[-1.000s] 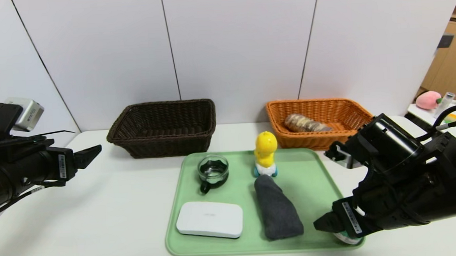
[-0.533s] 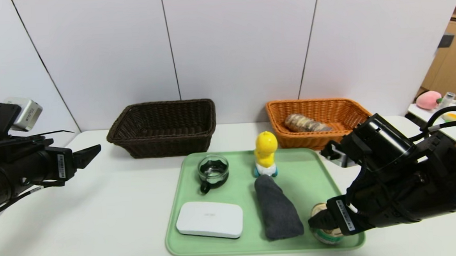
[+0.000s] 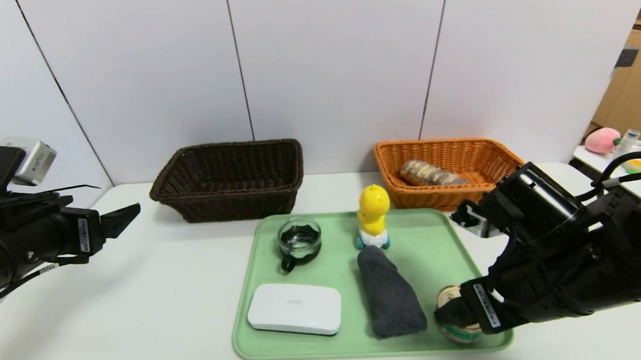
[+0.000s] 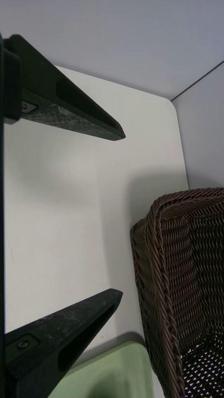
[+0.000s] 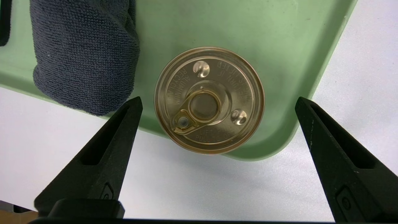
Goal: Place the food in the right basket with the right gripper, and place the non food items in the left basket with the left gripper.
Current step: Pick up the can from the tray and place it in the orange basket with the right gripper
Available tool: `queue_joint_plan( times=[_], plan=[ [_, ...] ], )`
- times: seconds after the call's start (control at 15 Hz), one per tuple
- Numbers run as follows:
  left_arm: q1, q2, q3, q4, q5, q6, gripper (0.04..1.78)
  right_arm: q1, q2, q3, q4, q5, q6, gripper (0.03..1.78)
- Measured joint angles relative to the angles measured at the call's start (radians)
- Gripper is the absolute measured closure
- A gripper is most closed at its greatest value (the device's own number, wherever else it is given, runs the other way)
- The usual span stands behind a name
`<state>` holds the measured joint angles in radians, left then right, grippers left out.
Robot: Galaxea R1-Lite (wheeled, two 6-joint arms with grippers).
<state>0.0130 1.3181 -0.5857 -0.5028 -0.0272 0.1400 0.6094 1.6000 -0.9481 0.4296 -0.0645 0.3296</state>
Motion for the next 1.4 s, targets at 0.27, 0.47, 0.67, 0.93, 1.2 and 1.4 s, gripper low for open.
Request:
queue_joint_plan(
  times=[0.27,0.47,0.67,0.93,1.2,1.4],
  plan=[
    [0.000,-0.006,0.005,0.000,0.000,0.000,0.13,0.002,0.004,0.007,-0.001,0.000,-0.003,0.11],
    [0.000,-0.010,0.012,0.000,0.000,0.000,0.13,0.002,0.016,0.018,-0.003,0.001,-0.003,0.11],
    [0.000,-0.011,0.017,0.000,0.000,0.000,0.13,0.002,0.034,0.026,-0.038,-0.010,-0.005,0.11],
    [0.000,-0.011,0.018,0.000,-0.001,-0.011,0.13,0.002,0.060,0.036,-0.075,-0.033,-0.008,0.11],
    [0.000,-0.011,0.019,0.000,0.000,-0.015,0.13,0.017,0.073,0.042,-0.076,-0.035,-0.014,0.11],
    [0.000,-0.011,0.024,0.000,0.000,-0.015,0.13,0.026,0.074,0.056,-0.079,-0.037,-0.024,0.11]
  ],
)
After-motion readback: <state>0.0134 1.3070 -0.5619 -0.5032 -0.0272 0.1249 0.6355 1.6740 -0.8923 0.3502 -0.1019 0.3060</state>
